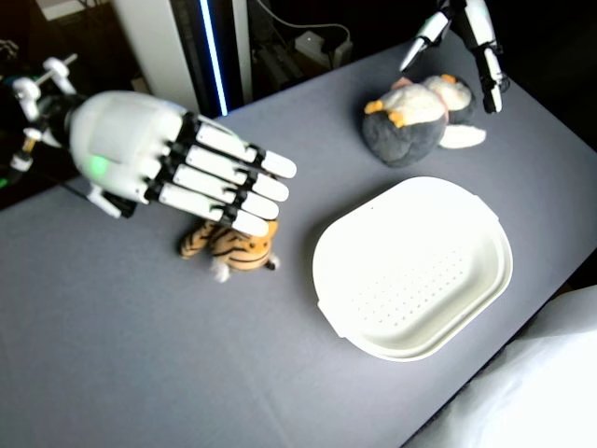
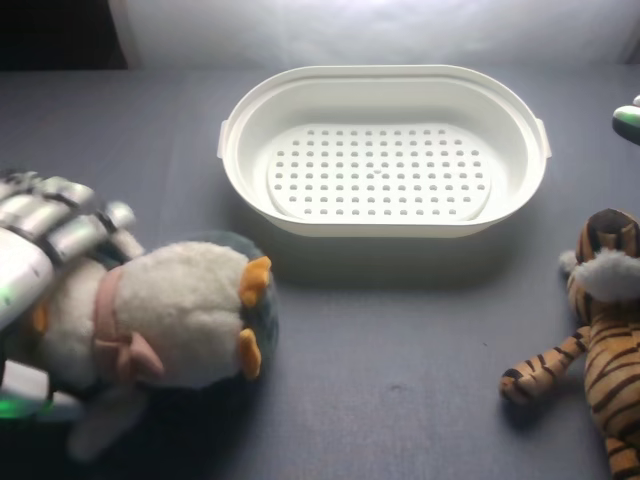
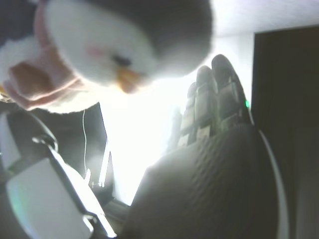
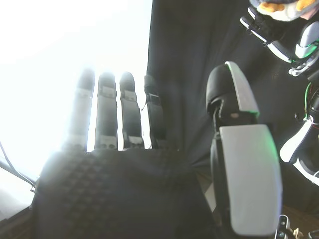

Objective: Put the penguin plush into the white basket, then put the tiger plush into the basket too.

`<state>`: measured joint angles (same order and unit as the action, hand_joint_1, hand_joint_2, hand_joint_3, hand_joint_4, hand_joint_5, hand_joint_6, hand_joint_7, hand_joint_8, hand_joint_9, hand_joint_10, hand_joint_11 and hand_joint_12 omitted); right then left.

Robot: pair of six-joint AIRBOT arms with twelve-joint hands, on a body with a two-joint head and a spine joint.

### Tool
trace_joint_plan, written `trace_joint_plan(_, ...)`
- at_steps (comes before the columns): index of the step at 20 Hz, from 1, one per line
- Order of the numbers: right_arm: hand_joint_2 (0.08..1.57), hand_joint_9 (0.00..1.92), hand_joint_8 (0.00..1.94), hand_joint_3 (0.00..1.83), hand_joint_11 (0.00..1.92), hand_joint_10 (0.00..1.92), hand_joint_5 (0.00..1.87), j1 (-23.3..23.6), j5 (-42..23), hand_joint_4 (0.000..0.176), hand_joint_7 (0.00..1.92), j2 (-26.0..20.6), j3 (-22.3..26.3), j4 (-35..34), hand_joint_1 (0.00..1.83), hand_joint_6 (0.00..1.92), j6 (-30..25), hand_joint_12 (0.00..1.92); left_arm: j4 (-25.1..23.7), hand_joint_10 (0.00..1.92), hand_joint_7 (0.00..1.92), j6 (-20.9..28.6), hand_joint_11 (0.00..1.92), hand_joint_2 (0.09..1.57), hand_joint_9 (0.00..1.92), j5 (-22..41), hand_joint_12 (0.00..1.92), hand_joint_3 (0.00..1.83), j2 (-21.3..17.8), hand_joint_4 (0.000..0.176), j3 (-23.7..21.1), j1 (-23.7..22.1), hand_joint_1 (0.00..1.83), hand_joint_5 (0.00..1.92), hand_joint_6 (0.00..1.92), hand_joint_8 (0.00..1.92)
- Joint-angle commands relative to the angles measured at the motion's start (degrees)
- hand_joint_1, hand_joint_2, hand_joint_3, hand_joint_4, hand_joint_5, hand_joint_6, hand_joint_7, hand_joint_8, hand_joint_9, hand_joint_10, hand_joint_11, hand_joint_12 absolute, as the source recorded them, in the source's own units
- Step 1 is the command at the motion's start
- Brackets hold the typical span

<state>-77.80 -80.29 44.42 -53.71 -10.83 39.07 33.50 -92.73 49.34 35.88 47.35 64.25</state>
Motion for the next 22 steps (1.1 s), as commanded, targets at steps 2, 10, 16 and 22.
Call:
trace_joint_plan(2, 1.18, 0.2, 0.0, 0.0, 0.19, 0.0, 0.25, 0.1, -6.8, 0.027, 0.19, 0.1, -0.3, -0.8, 0.63, 0.0, -0.4, 0.13, 0.4, 0.0, 0.0, -6.3, 0.0, 0.74, 0.0, 2.0, 0.08, 0.01, 1.3, 0.176, -0.4, -3.3, 0.57, 0.0, 0.0, 0.0)
trace_joint_plan(10, 1.17, 0.21, 0.0, 0.0, 0.21, 0.0, 0.26, -0.3, -6.6, 0.021, 0.19, 0.1, -0.3, -0.3, 0.66, 0.0, -1.0, 0.11, 4.3, 0.0, 0.0, -18.7, 0.01, 0.75, 0.0, -0.6, 0.04, 0.01, 1.7, 0.176, -1.8, -5.2, 0.6, 0.0, 0.0, 0.0)
trace_joint_plan(16, 1.17, 0.23, 0.0, 0.0, 0.24, 0.01, 0.26, -0.4, -6.6, 0.033, 0.2, 0.4, -0.3, -0.3, 0.63, 0.0, -1.1, 0.11, 7.3, 0.01, 0.03, -18.7, 0.1, 0.79, 0.12, -1.8, 0.06, 0.01, 3.4, 0.176, -0.1, -5.3, 0.63, 0.0, 0.0, 0.0)
trace_joint_plan(22, 1.17, 0.22, 0.0, 0.0, 0.23, 0.0, 0.26, -0.7, -6.6, 0.039, 0.2, 0.4, -0.3, -0.3, 0.63, 0.0, -1.3, 0.09, 10.7, 1.26, 0.8, -20.2, 0.5, 1.22, 0.7, -0.8, 1.64, 0.0, 6.1, 0.0, 1.9, -5.5, 1.2, 0.78, 1.1, 1.47)
